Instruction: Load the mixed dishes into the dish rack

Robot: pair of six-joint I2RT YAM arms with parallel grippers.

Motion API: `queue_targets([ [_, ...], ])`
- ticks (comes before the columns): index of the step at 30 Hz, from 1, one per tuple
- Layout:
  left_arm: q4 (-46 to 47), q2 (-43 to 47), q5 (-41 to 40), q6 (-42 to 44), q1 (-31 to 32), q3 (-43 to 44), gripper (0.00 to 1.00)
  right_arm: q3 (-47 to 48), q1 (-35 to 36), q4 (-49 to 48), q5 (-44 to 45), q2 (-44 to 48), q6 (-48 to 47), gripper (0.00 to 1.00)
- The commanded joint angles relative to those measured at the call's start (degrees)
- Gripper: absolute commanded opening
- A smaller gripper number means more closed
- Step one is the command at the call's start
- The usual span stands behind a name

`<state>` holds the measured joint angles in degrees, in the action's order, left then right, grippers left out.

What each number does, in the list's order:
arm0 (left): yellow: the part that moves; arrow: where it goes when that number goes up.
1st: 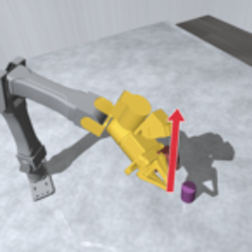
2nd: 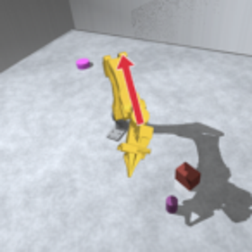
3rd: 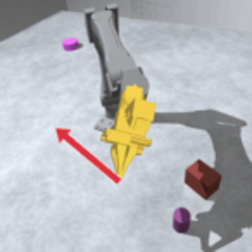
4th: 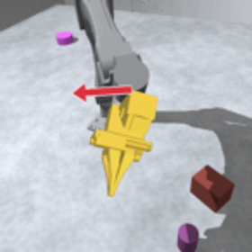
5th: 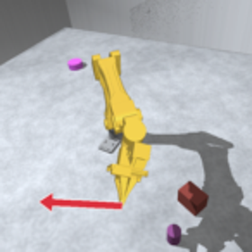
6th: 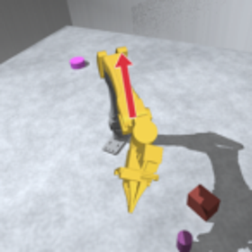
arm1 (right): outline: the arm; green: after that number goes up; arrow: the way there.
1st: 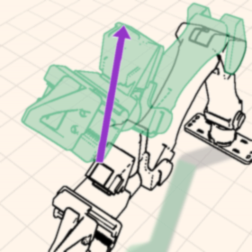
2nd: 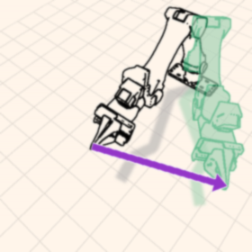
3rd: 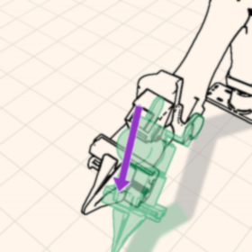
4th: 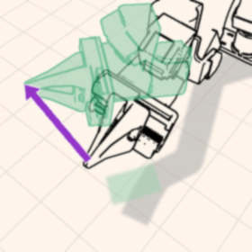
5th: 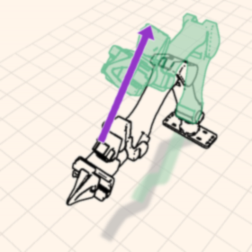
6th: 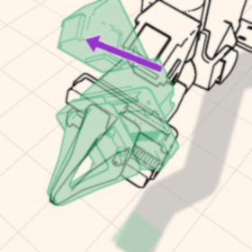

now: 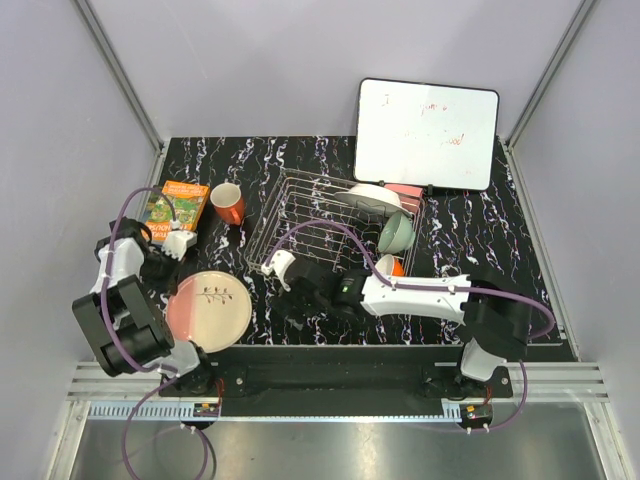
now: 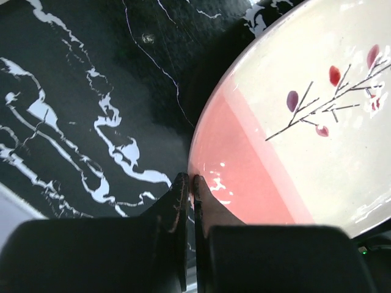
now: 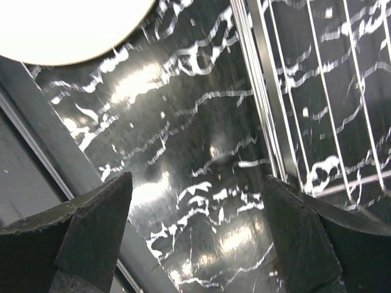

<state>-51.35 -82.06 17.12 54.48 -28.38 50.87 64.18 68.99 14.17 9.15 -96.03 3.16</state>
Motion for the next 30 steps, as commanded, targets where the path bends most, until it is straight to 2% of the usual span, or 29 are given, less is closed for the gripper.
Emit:
queue_targets([
  [1, -3.58, 3.84, 1.33, 2.65, 0.34, 1.34, 0.00, 3.67, -0.09, -2.75, -2.11, -1.00, -2.89, 0.94],
  [4, -4.37, 4.36, 1.25, 3.09, 0.26, 1.42, 0.00, 3.23, 0.00, -3.18, -2.90, -0.56, -2.89, 0.95],
  [7, -5.60, 5.86, 1.86, 4.05, 0.34, 2.91, 0.00, 3.84, 0.00, -5.63, -4.39, -0.74, -6.83, 1.00],
  [12, -7.97, 7.53, 2.47, 7.74, 0.34, 5.81, 0.00, 10.60, 0.00, -9.16, -8.97, -6.17, -15.70, 1.00],
  [18, -8.76, 12.70, 6.15, 20.03, -0.35, 3.81, 0.00, 18.52, 0.00, -17.41, -16.86, -13.30, -21.95, 1.00],
  [22, -8.15, 16.93, 9.59, 25.23, -0.27, 3.62, 0.00, 23.86, 0.00, -21.12, -19.08, -18.04, -24.60, 1.00],
  [30, -8.76, 16.85, 13.28, 29.71, -0.27, 5.99, 0.00, 32.05, -0.09, -22.08, -21.27, -24.38, -25.05, 1.00],
])
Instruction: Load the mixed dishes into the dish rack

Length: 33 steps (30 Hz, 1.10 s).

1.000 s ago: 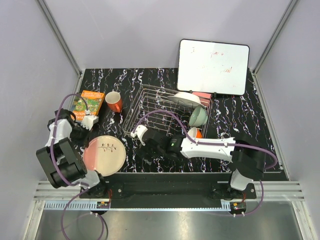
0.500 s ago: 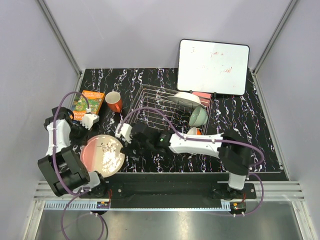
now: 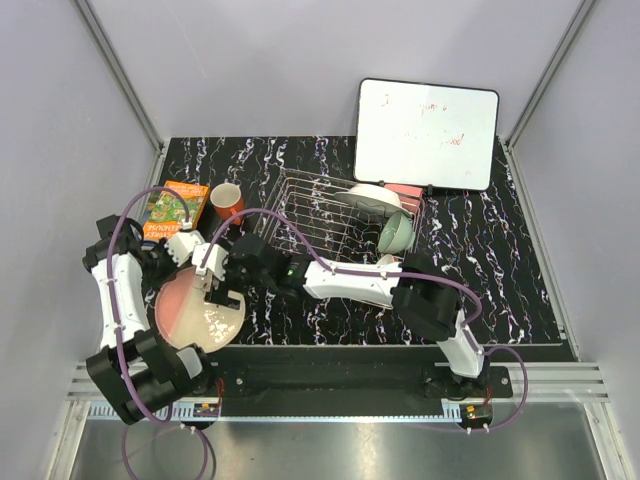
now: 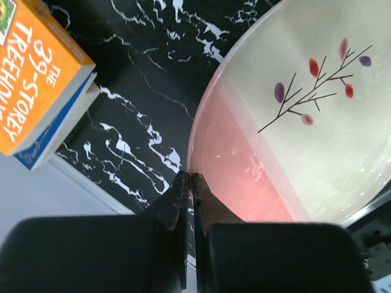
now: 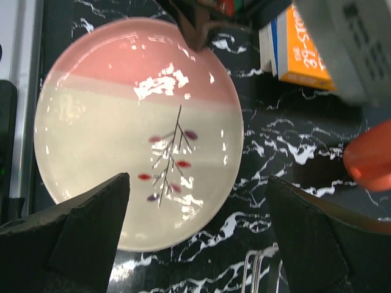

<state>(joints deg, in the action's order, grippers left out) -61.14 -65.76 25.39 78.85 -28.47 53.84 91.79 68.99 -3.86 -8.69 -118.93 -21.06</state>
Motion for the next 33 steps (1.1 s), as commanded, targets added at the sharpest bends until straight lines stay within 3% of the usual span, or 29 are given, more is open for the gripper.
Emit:
queue_targets([
  [1, 0.85, 0.89, 5.63, 5.96, -0.18, 3.19, 0.00, 4.71, -0.09, -4.31, -3.88, -1.82, -0.39, 1.00],
  [10, -2.92, 1.95, 13.10, 13.52, -0.18, 6.00, 0.00, 3.40, -0.79, -6.25, -5.19, -2.35, 0.14, 1.00],
  [28, -5.74, 5.11, 20.14, 13.70, 1.84, 7.15, 0.00, 5.24, -5.97, -11.08, -19.34, -6.92, 15.95, 0.96],
  [33, -5.91, 4.76, 20.93, 12.56, 3.24, 7.68, 0.00, 5.24, -6.15, -11.52, -19.09, -8.68, 15.96, 0.95],
])
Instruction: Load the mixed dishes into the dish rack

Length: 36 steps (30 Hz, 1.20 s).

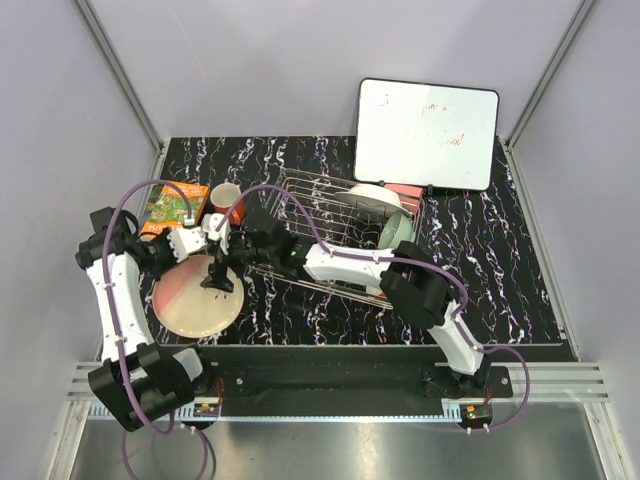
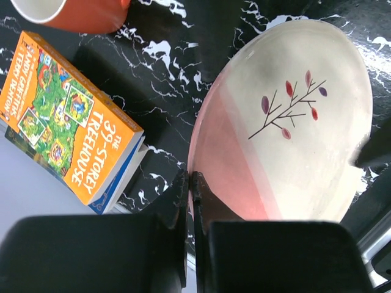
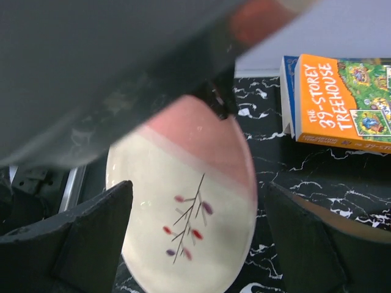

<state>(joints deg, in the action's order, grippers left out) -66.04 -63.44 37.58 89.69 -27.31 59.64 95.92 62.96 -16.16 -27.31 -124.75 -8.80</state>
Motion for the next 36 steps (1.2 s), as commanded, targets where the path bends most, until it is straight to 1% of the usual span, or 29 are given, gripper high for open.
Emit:
queue_targets([
  [1, -1.02, 2.53, 9.00, 1.63, 2.52, 1.97, 0.00, 1.03, -0.12, 0.78, -0.20, -2.96, 3.61, 0.95],
  [9, -1.11, 2.53, 10.58, -0.92, 4.54, 3.73, 0.00, 0.06, -0.29, 0.17, -0.90, -4.27, 4.49, 0.95],
  [20, -2.42, 2.88, 11.02, -1.62, 5.51, 7.07, 0.00, -3.89, -0.38, 1.05, -0.11, -4.19, 3.17, 0.94],
  [27, -3.83, 3.23, 11.63, -1.97, 5.51, 8.74, 0.00, -8.29, -0.29, 1.22, -1.34, -3.57, 4.05, 0.89],
  [29, -4.01, 3.23, 11.64, -2.24, 5.43, 8.57, 0.00, -9.17, -0.38, 1.57, -2.13, -3.31, 4.58, 0.87],
  [36, -4.01, 3.41, 12.16, -2.77, 5.34, 7.25, 0.00, -10.31, -0.29, 2.01, -3.63, -2.52, 6.07, 0.84],
])
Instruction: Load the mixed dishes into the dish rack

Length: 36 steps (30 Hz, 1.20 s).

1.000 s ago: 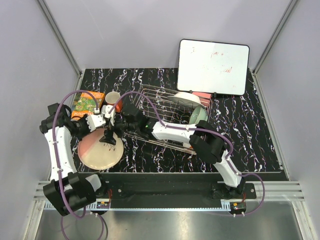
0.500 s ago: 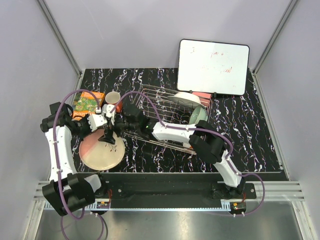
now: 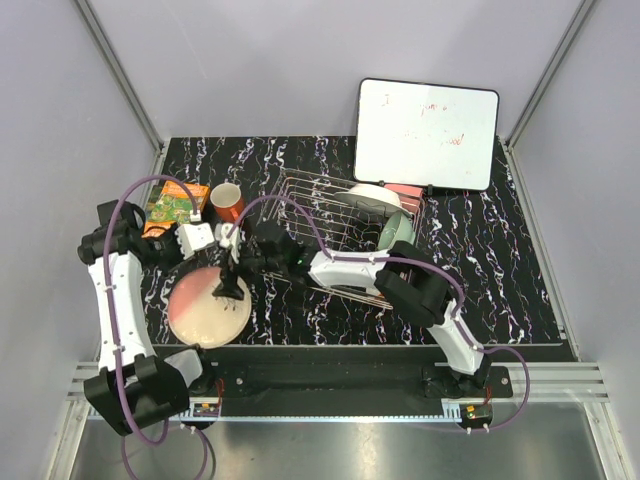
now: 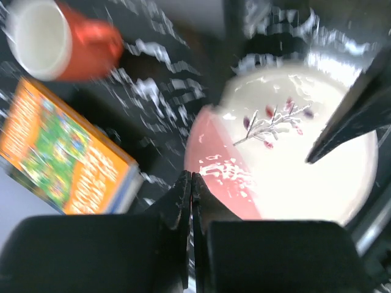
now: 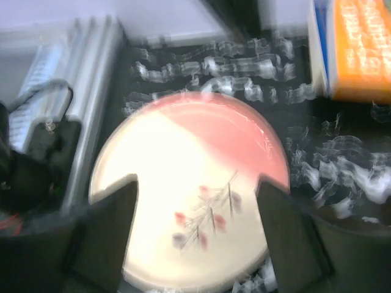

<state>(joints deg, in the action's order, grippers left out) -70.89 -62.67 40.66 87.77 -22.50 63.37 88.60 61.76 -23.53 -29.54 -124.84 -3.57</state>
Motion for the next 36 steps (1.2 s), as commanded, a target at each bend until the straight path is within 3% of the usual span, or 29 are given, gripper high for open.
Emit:
queue_targets([
  [1, 0.76, 2.82, 9.08, -0.93, 0.53, 3.51, 0.00, -3.17, 0.91, 9.47, -1.22, -2.34, 1.02, 0.84],
  [12, 0.76, 0.98, 9.87, -1.55, -2.18, 3.34, 0.00, -4.31, 0.56, 9.37, 0.44, -0.68, 1.56, 0.83],
  [20, 1.02, -7.63, 6.54, -5.67, -8.26, 0.62, 0.01, -13.44, 0.82, 7.27, 5.89, 11.89, -0.91, 0.84],
  [21, 0.93, -9.29, 5.40, -7.16, -8.70, 0.18, 0.18, -14.58, 1.00, 5.96, 6.16, 12.85, -0.82, 0.84],
  [23, 0.93, -10.71, 4.52, -8.13, -9.05, -1.75, 0.39, -16.79, 1.35, 5.25, 6.86, 14.70, -1.08, 0.84],
  [24, 0.93, -11.58, 4.25, -8.22, -9.57, -2.63, 0.54, -17.23, 1.61, 4.90, 7.04, 14.97, -1.26, 0.84],
  [25, 0.93, -11.94, 4.07, -8.14, -9.75, -3.42, 0.63, -17.58, 1.79, 4.90, 7.30, 15.06, -1.35, 0.84],
  [28, 1.45, -13.26, 2.84, -7.79, -9.75, -6.33, 0.73, -17.76, 2.49, 4.90, 7.83, 15.58, -1.96, 0.83],
  [36, 7.52, -21.60, -1.11, -13.49, -9.76, -7.83, 0.78, -20.57, 3.37, 1.56, 11.08, 18.14, -3.28, 0.83],
])
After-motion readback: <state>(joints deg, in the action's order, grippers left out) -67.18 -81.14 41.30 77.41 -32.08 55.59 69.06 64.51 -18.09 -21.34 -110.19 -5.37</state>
